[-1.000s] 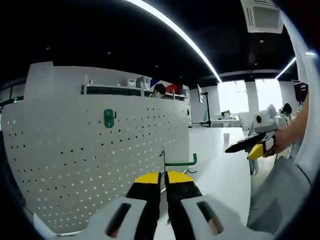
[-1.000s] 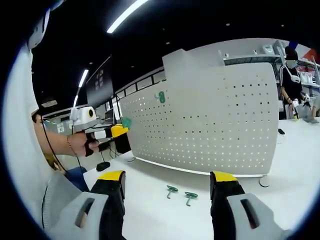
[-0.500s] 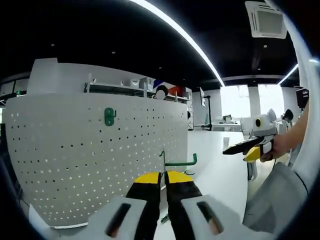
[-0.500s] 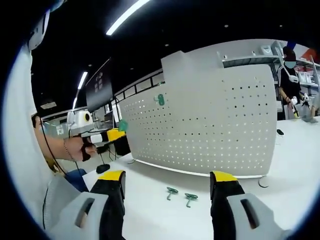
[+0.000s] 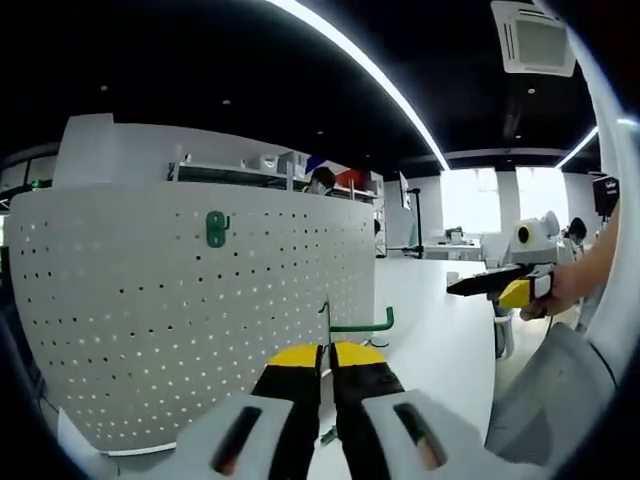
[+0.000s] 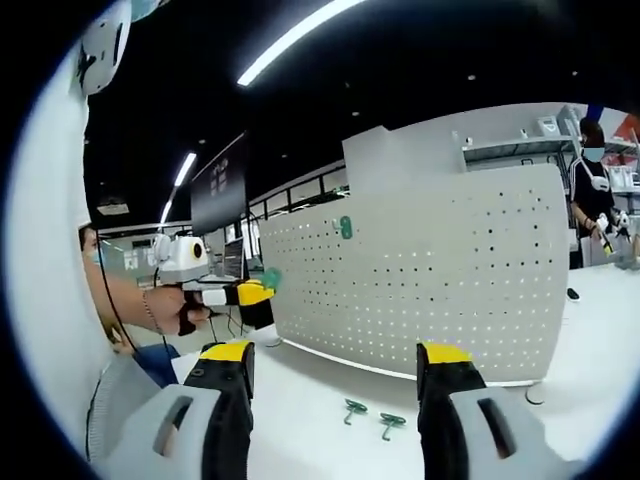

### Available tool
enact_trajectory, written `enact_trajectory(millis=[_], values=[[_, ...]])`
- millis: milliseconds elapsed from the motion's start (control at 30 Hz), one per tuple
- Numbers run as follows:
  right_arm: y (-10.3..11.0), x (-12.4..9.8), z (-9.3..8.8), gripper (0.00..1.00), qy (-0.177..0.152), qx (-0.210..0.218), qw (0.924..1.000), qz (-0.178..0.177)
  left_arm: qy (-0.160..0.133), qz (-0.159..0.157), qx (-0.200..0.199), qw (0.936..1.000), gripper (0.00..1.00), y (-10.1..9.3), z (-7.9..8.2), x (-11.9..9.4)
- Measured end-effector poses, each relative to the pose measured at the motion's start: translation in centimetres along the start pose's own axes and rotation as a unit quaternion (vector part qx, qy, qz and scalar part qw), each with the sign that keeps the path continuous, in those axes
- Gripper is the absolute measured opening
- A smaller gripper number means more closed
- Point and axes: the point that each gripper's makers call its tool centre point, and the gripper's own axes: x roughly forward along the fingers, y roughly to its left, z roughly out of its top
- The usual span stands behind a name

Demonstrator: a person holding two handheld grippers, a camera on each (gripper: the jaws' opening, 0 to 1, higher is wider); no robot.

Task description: Insert the hook assembly into the mounting plate slot until the hook locks in place.

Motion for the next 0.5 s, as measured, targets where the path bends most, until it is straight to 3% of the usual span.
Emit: enact_trajectory(millis=[500], values=[[2.3,3.2,0.7,0.59,-0.016,0.024,0.9985,0.046,-0.001,0.004,0.003,1.0000,0.03,-0.3,0.1,-0.1]])
